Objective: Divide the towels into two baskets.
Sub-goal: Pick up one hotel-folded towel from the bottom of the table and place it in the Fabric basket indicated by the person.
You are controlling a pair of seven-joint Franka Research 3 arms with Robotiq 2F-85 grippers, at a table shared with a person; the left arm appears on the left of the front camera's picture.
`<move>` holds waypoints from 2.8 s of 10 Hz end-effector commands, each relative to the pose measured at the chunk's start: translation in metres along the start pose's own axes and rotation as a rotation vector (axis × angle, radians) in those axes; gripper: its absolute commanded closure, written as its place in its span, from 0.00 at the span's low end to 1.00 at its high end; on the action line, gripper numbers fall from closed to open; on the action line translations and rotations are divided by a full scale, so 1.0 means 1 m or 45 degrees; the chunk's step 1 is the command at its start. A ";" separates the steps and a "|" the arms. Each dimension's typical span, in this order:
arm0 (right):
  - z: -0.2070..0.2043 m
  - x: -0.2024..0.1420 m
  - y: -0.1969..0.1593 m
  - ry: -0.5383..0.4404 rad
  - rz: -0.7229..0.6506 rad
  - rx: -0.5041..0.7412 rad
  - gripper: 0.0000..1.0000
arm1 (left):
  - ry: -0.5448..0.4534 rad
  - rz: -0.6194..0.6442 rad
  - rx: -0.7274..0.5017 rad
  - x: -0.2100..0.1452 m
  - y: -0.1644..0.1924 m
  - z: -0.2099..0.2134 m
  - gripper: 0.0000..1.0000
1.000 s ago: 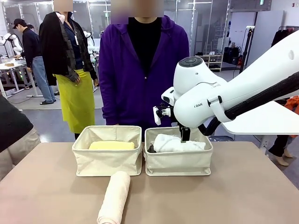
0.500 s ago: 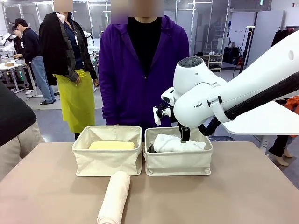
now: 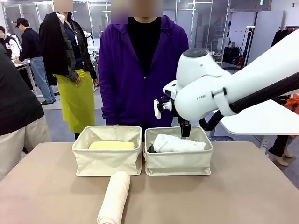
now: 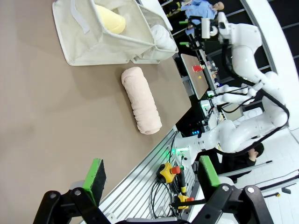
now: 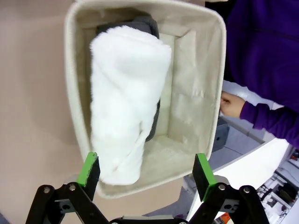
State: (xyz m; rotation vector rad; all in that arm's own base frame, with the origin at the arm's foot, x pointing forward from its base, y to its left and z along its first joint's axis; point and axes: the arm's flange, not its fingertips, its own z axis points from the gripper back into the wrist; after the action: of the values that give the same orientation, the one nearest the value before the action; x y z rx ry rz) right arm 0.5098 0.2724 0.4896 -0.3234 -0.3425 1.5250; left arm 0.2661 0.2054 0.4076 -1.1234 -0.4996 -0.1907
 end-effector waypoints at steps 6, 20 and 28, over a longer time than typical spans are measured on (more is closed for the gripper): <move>0.052 -0.242 0.087 -0.583 -0.874 0.611 0.00 | 0.000 -0.007 -0.003 -0.002 -0.003 0.001 0.00; 0.017 -0.478 0.266 -1.272 -1.752 1.083 0.00 | 0.000 -0.007 -0.003 -0.002 -0.003 0.001 0.00; 0.017 -0.478 0.266 -1.272 -1.752 1.083 0.00 | 0.054 -0.035 -0.024 0.013 -0.017 -0.009 0.00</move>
State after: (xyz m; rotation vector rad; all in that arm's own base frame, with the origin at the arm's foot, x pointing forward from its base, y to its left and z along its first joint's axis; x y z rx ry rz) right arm 0.2553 -0.2007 0.3858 1.1784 -0.4654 0.2197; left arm 0.2689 0.2011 0.4102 -1.1229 -0.4924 -0.2078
